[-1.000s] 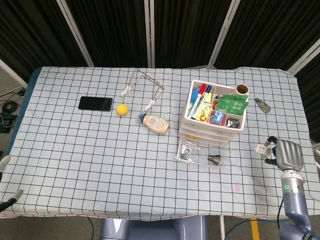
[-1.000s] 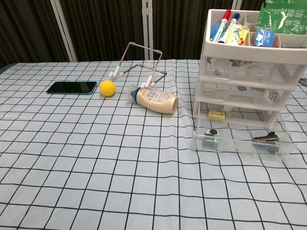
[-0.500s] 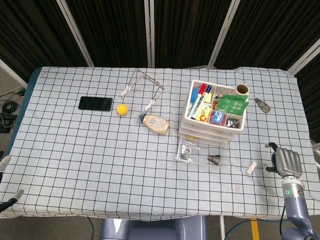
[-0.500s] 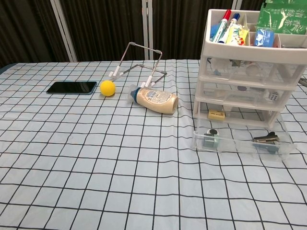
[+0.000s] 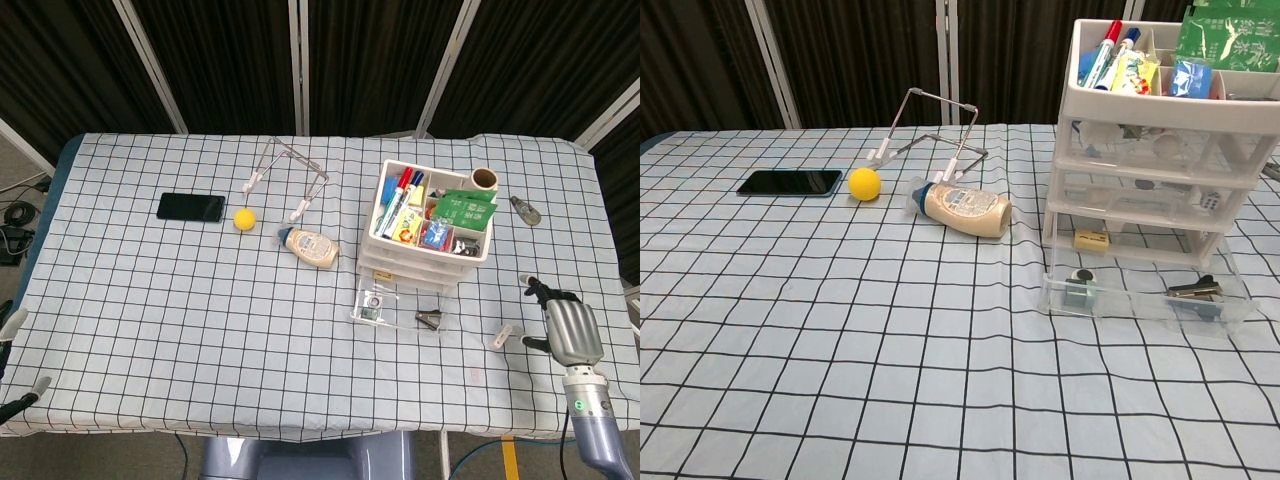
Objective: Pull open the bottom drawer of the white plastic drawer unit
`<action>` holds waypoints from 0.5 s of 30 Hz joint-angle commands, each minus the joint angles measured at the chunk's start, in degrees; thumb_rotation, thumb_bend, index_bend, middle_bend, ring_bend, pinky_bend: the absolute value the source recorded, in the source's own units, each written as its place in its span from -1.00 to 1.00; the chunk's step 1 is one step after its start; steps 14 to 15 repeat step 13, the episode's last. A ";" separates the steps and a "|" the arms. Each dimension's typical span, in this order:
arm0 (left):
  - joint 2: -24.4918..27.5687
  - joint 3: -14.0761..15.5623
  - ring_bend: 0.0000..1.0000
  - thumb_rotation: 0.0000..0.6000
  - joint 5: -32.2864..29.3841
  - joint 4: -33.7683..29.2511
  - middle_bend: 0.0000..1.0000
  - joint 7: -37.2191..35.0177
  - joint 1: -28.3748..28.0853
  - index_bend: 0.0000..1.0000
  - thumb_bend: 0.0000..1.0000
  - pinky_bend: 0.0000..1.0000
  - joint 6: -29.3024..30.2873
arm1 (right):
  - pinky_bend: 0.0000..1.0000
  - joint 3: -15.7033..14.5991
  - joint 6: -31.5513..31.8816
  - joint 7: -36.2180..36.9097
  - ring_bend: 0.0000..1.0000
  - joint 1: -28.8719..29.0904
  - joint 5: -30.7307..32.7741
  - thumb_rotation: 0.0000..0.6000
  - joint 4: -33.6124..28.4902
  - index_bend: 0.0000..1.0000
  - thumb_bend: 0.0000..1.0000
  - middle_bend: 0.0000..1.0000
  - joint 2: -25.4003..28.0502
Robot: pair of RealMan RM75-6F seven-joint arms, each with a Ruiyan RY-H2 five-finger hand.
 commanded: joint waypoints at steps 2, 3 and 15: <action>-0.97 -0.84 -1.00 1.00 -1.23 1.37 -1.00 -2.01 -0.97 -1.00 -1.00 -1.00 -1.15 | -0.96 -3.12 9.50 2.52 -0.99 -3.14 -11.35 1.00 3.18 -0.84 -0.95 -0.97 0.11; -1.12 -0.99 -1.00 1.00 -1.50 1.67 -1.00 -2.27 -1.07 -1.00 -1.00 -1.00 -1.25 | -0.99 -3.44 10.00 1.60 -1.00 -3.41 -12.08 1.00 3.24 -0.88 -0.98 -1.00 0.40; -1.84 -1.68 -1.00 1.00 -4.73 2.41 -1.00 -0.61 -1.28 -1.00 -1.00 -1.00 -3.10 | -1.00 -4.95 10.20 -6.82 -1.00 -4.98 -14.23 1.00 -0.48 -1.00 -1.00 -1.00 2.99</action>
